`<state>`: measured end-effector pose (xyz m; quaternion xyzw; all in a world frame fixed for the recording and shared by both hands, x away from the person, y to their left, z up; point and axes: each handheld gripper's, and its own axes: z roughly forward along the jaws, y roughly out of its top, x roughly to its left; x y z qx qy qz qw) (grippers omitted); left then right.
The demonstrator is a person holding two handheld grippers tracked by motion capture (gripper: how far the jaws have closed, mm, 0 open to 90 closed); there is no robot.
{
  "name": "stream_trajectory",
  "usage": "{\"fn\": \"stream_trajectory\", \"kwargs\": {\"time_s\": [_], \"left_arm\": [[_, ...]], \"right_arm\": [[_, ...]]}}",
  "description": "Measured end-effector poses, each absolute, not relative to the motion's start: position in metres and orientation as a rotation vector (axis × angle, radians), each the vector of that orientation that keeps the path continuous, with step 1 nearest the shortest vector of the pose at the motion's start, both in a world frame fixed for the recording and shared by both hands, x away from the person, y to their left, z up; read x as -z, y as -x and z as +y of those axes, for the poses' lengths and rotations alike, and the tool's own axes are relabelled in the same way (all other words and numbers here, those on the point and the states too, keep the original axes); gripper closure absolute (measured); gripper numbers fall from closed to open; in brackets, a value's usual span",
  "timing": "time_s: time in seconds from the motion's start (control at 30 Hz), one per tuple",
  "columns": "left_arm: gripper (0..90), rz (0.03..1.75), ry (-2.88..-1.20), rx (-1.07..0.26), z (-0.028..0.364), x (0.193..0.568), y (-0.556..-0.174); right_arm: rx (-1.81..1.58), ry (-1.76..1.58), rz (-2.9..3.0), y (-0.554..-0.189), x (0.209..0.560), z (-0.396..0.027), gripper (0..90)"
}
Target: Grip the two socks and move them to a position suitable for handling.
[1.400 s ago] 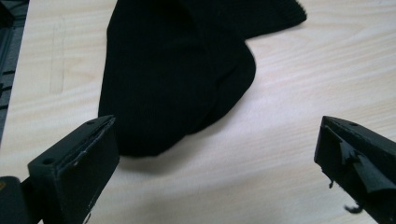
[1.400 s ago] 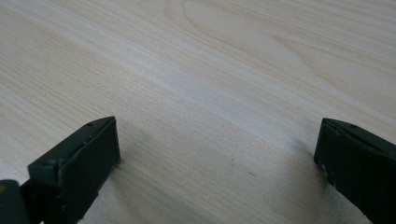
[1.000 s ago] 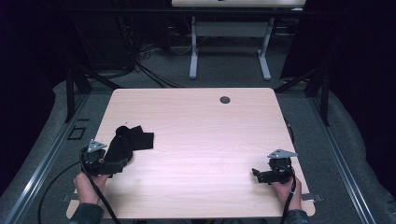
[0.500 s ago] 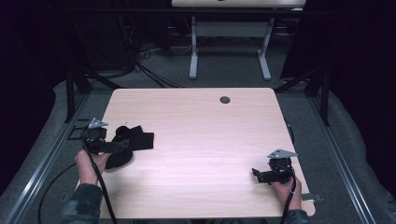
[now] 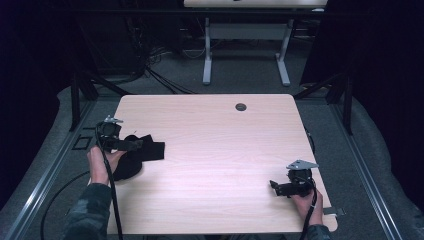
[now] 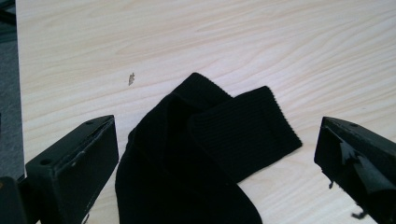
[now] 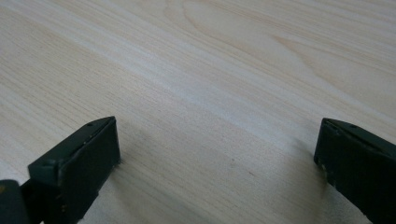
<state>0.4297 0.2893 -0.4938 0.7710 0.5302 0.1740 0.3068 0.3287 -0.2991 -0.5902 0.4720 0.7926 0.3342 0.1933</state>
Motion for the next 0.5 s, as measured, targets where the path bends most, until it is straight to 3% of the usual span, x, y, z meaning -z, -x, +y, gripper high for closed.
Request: {"fn": "stream_trajectory", "kwargs": {"time_s": [0.27,0.5], "left_arm": [[8.1,1.458,-2.067,-0.488,0.286,0.507,-0.445],[16.4,1.518,-2.088,-0.397,0.29,0.525,-0.458]], "right_arm": [[-0.938,-1.324,2.224,-0.329,0.59,-0.299,0.0],[-0.937,-1.323,2.224,-0.329,0.59,-0.299,0.0]]}}
